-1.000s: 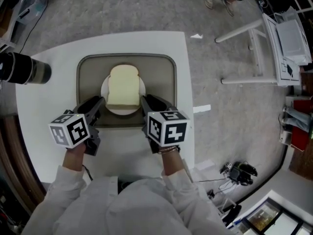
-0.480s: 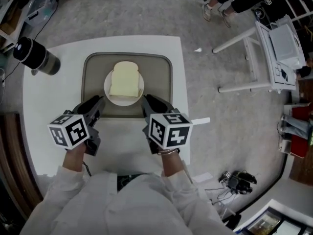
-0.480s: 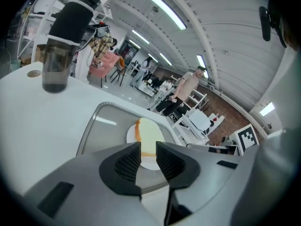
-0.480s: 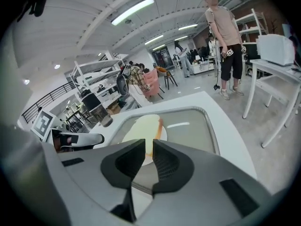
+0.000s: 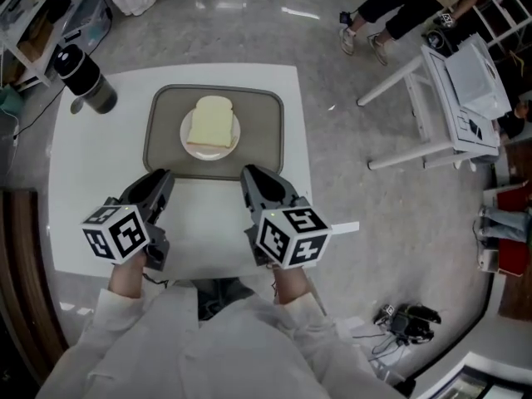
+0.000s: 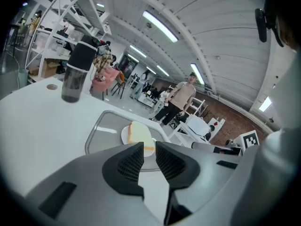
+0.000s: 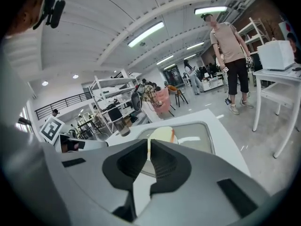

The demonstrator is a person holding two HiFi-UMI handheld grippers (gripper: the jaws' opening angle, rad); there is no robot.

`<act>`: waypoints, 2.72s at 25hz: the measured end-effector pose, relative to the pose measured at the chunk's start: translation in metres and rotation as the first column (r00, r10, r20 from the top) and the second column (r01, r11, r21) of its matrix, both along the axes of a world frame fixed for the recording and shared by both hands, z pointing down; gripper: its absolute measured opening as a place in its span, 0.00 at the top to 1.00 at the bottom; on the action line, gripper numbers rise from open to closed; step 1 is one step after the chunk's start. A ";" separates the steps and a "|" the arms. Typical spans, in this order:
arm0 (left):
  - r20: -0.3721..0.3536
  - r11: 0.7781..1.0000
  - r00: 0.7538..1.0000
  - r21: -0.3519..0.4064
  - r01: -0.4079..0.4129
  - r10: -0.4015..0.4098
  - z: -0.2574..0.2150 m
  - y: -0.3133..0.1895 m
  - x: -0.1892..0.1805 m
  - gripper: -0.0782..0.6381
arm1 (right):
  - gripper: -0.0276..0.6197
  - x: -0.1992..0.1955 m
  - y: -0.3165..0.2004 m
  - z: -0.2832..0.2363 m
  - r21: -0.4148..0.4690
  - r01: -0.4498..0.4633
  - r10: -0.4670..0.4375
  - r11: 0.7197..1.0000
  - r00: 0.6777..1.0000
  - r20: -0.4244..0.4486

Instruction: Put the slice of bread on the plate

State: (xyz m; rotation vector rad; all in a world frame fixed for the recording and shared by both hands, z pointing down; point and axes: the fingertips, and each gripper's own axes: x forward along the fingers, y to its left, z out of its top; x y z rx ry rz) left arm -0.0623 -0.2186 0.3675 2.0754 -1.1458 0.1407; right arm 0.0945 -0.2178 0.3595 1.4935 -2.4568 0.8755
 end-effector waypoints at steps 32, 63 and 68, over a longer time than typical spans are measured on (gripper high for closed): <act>0.044 0.971 0.995 0.222 -0.094 0.086 -0.059 0.190 0.016 0.88 | 0.93 -0.030 0.190 -0.059 0.139 0.105 -0.113 0.985 0.992 0.057; 0.026 0.948 0.973 0.220 -0.228 0.228 -0.076 0.232 0.029 0.88 | 0.94 -0.068 0.228 -0.086 0.177 0.134 -0.131 0.975 0.991 -0.028; 0.025 0.946 0.971 0.221 -0.237 0.238 -0.076 0.235 0.030 0.88 | 0.94 -0.068 0.231 -0.084 0.175 0.136 -0.131 0.975 0.991 -0.040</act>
